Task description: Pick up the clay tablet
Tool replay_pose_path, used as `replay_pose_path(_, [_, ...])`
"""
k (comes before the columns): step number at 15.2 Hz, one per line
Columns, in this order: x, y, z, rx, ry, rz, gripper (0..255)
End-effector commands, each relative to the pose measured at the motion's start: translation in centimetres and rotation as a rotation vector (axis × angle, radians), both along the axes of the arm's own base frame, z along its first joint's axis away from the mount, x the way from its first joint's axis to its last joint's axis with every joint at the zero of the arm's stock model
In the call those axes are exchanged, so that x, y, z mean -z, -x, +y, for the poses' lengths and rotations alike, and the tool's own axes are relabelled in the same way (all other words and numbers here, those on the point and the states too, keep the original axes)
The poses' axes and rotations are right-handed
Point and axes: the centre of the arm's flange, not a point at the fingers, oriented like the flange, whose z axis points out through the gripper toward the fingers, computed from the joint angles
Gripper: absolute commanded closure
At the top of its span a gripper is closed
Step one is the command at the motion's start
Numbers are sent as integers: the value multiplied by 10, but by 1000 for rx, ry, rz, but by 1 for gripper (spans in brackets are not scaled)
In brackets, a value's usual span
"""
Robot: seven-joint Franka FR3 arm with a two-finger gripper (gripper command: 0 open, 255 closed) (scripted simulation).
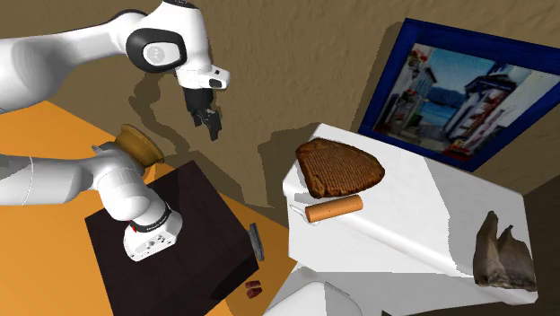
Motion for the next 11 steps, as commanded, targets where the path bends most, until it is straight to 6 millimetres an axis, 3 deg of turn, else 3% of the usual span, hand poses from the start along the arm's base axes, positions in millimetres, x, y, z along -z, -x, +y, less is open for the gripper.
replay_pose_path(1, [0,0,0,0,0,0,0])
replay_pose_path(11, [30,72,-83,-308,303,-270,0])
